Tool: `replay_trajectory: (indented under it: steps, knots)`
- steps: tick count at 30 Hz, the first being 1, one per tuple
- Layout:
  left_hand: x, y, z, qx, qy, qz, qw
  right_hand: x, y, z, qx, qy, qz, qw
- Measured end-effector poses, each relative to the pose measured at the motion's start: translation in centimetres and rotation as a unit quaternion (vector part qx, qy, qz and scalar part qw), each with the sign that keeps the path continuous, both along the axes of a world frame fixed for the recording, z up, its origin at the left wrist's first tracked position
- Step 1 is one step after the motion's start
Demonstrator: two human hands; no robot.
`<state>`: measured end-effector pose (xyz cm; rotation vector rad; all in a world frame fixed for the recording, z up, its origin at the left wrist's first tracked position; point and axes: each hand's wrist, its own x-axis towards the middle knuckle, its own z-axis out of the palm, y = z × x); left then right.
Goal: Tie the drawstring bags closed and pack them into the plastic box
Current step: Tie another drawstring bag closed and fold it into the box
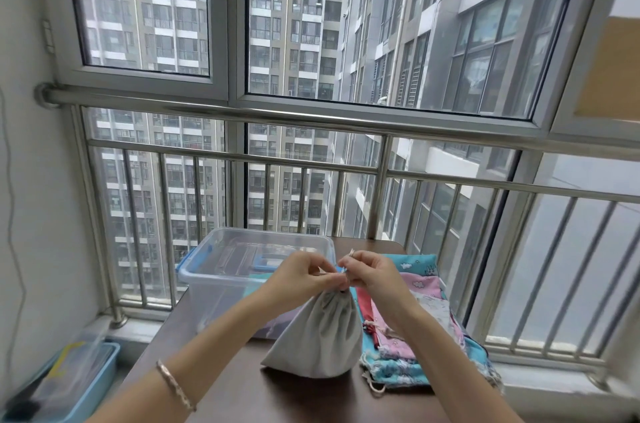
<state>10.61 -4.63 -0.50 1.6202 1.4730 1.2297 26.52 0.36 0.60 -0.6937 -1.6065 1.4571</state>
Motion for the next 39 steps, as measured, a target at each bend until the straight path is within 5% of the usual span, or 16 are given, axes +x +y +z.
replay_trajectory:
  steps: [7, 17, 20, 23, 26, 33, 39]
  knots:
    - [-0.3, -0.2, -0.1, 0.040, 0.026, 0.044, 0.998, 0.8, -0.3, 0.6, 0.020, -0.071, 0.032, 0.997]
    - [0.4, -0.8, 0.5, 0.060, 0.147, 0.058, 0.986, 0.0, -0.8, 0.0, 0.313, -0.229, -0.134, 0.912]
    - [0.2, -0.9, 0.6, 0.062, 0.171, 0.068, 0.981, 0.1, -0.4, 0.1, 0.247, -0.232, -0.103, 0.935]
    - [0.3, -1.1, 0.7, 0.069, 0.195, 0.073, 0.976, 0.1, 0.0, 0.2, 0.009, -0.112, 0.023, 0.993]
    - [0.3, -1.0, 1.0, 0.070, 0.186, 0.067, 0.978, 0.1, 0.3, -0.3, -0.093, -0.015, 0.080, 0.992]
    - [0.0, -0.2, 0.3, 0.047, 0.119, 0.050, 0.991, 0.9, 0.1, -1.0, 0.120, -0.068, -0.029, 0.990]
    - [0.2, 0.1, 0.3, 0.028, 0.048, 0.033, 0.998, 0.8, -0.5, -0.8, 0.152, -0.072, -0.051, 0.984]
